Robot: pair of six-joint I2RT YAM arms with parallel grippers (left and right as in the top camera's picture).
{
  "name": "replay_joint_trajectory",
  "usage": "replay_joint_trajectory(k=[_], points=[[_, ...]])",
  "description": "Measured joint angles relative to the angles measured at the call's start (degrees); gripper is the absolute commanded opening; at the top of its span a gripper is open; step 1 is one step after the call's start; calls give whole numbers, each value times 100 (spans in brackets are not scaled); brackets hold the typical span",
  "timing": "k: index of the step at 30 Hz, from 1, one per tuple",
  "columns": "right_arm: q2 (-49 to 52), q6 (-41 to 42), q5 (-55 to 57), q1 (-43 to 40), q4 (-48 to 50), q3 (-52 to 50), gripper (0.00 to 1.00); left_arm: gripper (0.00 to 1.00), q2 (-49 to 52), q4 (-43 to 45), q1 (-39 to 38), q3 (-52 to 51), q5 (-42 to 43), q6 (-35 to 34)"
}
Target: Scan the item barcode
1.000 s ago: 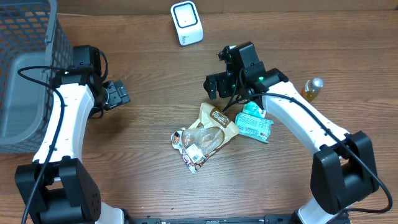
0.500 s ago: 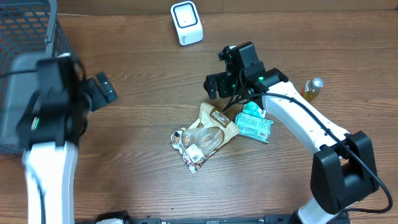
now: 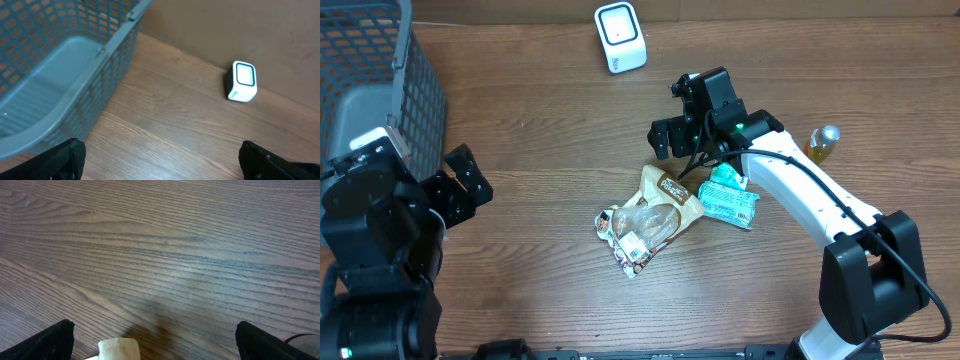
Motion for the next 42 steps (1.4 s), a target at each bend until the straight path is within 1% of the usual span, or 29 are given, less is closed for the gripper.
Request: replay_joint_trajectory(k=[3, 7, 11, 14, 17, 19, 21, 26, 32, 35, 38, 42], points=[[0, 2, 0, 0, -2, 0, 100, 100, -251, 46, 0, -317, -210, 2], [0, 2, -2, 0, 2, 0, 100, 100, -754, 31, 0, -1099, -337, 0], [0, 0, 0, 0, -2, 0, 100, 100, -1403, -13, 0, -2249, -494, 2], [0, 0, 2, 0, 4, 0, 100, 100, -1829, -44, -39, -2931, -544, 0], [0, 2, 0, 0, 2, 0, 100, 100, -2315, -387, -68, -3521, -553, 2], [0, 0, 2, 0, 0, 0, 100, 100, -2509, -695, -68, -3679, -566, 2], [0, 2, 2, 0, -2, 0, 100, 100, -2662, -769, -74, -3790, -568, 0], [0, 4, 2, 0, -4, 0, 100, 100, -2879, -717, -116, -3888, -566, 0], [0, 2, 0, 0, -2, 0, 100, 99, -2894, -623, -116, -4124, -566, -11], [0, 2, -2, 0, 4, 0, 100, 100, -2935, -109, -116, -4159, -555, -157], [0, 0, 2, 0, 2, 0, 100, 99, -3032, 785, -116, -4181, -457, -219], [0, 2, 2, 0, 2, 2, 100, 99, -3230, 2503, -116, -4249, -85, -125]])
